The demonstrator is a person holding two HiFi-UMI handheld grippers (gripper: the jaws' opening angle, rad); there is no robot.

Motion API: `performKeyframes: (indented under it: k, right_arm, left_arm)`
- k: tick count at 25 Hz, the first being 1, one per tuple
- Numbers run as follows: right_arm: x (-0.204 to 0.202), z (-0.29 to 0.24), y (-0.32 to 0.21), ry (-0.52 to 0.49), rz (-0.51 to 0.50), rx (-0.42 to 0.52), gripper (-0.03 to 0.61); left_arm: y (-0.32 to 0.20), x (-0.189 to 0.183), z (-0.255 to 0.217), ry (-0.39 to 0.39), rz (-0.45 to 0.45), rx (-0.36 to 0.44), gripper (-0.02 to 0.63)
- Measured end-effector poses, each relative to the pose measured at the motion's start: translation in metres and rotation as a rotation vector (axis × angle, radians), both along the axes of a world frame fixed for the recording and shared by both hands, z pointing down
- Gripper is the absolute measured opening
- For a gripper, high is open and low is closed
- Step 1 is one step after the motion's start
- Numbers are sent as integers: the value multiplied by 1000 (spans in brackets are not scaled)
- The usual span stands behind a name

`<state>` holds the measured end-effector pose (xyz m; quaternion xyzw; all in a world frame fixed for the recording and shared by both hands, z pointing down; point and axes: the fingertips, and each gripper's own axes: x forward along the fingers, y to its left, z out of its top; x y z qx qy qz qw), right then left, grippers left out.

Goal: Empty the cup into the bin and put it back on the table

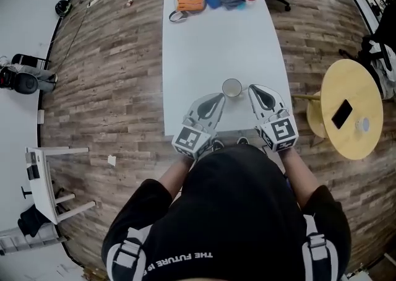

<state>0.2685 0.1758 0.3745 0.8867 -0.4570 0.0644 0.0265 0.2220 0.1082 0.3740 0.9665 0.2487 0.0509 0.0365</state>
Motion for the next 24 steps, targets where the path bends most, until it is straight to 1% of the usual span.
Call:
performKeyframes:
  k: [7,11,18,24]
  right_arm:
    - [-4,-4,6,17,14,-5,15]
    - [-4,-5,7,18,22,-10,15]
    - [-3,-6,13,29,40,-11,15]
    - [-1,-3,17,25,51,-19,15]
  left_arm:
    - [-2,-5,-2,-1,-26,-9,21]
    - [-1,-7,-2,-4,-23,-9,21]
    - [-5,-9,-7,27,-51,-10,21]
    - [-7,-6,-3,11,-50,-7,21]
